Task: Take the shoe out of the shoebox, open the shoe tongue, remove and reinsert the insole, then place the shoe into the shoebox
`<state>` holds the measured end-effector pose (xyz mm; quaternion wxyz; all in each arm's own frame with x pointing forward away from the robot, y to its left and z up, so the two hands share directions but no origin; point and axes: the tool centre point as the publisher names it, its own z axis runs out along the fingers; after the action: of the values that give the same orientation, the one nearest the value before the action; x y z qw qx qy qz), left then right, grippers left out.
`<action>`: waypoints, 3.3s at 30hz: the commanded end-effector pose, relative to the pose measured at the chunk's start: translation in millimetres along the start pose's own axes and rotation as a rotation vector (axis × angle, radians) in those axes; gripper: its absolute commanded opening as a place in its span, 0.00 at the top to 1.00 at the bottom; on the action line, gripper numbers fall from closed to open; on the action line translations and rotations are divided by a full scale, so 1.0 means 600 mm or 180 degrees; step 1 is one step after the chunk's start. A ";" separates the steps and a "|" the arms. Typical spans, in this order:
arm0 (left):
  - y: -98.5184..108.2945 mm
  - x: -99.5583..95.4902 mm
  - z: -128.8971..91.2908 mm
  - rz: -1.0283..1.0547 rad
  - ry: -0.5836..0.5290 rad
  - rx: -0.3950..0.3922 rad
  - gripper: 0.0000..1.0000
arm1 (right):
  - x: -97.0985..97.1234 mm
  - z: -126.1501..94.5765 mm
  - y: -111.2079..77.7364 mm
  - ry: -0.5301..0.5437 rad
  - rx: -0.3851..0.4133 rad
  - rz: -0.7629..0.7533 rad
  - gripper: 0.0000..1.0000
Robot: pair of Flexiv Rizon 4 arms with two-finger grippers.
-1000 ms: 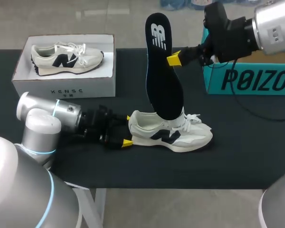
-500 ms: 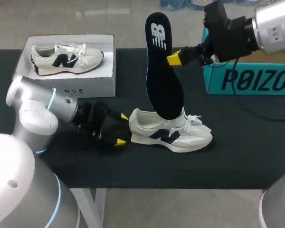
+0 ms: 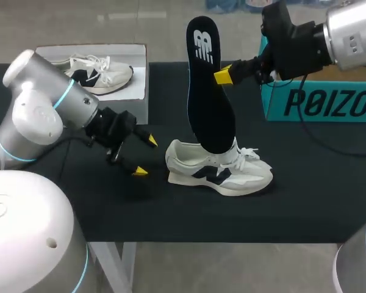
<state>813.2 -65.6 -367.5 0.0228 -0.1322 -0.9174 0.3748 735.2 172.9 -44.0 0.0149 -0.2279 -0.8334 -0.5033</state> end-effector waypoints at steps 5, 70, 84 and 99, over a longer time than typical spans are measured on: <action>-0.051 -0.002 -0.041 -0.0067 0.0147 -0.0977 0.00 | 0.000 0.002 0.000 -0.0002 -0.0001 0.0002 1.00; -0.157 -0.140 0.092 0.0172 -0.0014 -0.1306 0.00 | 0.069 -0.074 0.025 -0.0241 0.0035 0.0022 1.00; -0.123 -0.157 0.172 0.0048 0.0107 -0.1405 0.00 | 0.069 -0.074 0.025 -0.0241 0.0035 0.0022 1.00; -0.119 -0.129 0.186 0.0102 0.0327 -0.1306 1.00 | 0.069 -0.074 0.025 -0.0241 0.0035 0.0022 1.00</action>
<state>856.1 -215.0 -398.4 0.0365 -0.1652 -0.9706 0.1710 692.0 153.6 1.4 -0.0145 -0.2494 -0.8347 -0.4907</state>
